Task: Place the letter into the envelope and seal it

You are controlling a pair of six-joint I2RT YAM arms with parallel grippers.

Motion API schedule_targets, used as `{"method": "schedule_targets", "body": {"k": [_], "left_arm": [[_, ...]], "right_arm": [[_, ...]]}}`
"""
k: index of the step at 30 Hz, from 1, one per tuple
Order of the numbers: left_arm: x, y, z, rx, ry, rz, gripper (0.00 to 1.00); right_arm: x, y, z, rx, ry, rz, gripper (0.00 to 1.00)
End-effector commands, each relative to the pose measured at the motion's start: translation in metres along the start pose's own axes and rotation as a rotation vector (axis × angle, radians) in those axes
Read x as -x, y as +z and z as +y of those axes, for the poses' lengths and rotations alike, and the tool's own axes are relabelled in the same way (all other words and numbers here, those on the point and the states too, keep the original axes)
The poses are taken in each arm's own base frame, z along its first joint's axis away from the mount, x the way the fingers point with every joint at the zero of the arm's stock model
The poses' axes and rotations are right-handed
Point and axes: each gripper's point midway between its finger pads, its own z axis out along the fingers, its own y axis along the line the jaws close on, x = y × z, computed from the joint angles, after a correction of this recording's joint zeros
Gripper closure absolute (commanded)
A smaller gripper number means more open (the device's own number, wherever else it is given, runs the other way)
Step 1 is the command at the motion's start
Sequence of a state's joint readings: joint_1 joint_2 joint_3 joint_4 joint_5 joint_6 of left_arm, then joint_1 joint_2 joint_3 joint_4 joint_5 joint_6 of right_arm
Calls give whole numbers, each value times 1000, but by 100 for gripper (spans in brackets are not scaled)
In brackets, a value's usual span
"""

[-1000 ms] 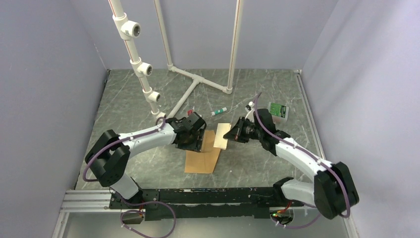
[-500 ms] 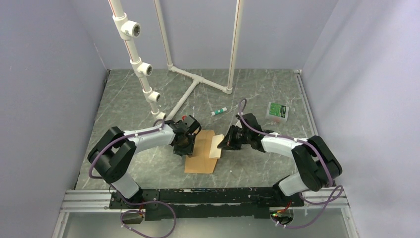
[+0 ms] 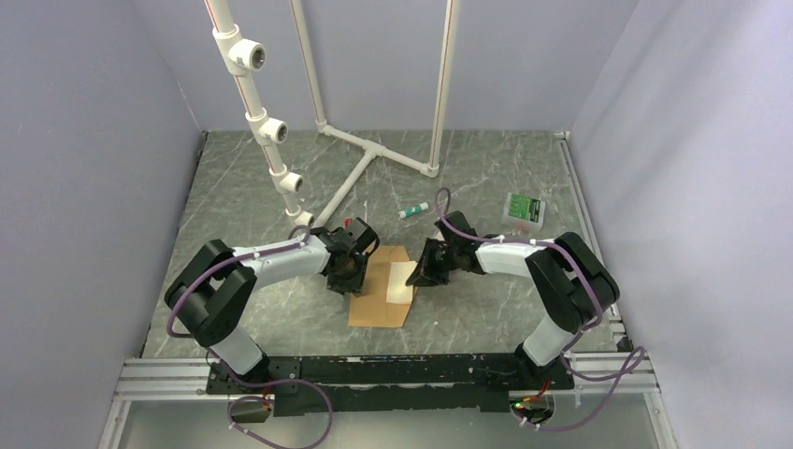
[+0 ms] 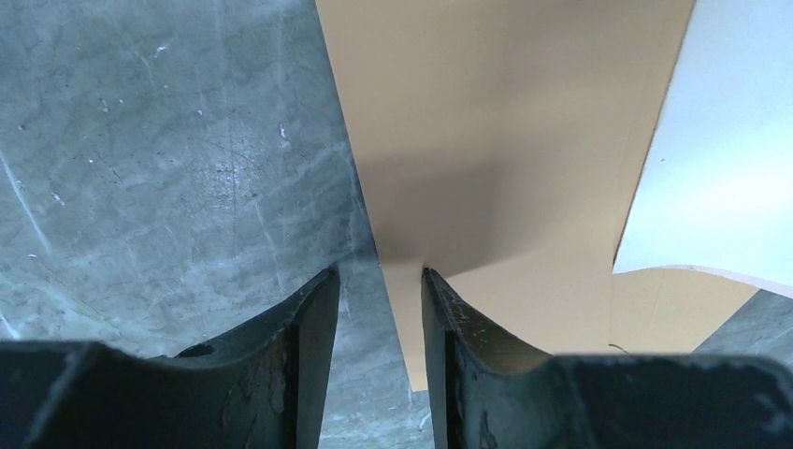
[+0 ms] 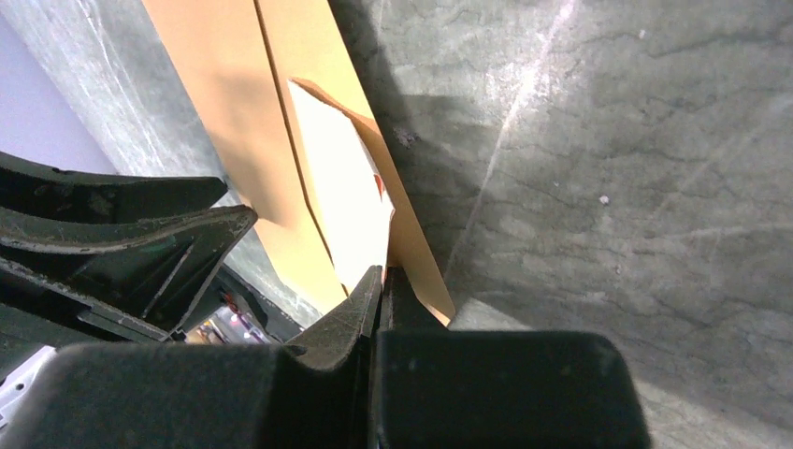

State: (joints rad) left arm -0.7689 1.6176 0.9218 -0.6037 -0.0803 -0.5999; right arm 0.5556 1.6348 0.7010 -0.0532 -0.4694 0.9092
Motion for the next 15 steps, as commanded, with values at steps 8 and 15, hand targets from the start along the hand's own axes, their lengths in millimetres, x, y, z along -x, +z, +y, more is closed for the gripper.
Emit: {"method": "schedule_targets", "body": {"k": [8, 15], "left_arm": [[-16, 9, -3, -35, 12, 49, 57], [-16, 9, -2, -27, 9, 51, 58]], "right_arm": [[5, 9, 25, 28, -86, 8, 100], [12, 2, 24, -6, -124, -58, 100]]}}
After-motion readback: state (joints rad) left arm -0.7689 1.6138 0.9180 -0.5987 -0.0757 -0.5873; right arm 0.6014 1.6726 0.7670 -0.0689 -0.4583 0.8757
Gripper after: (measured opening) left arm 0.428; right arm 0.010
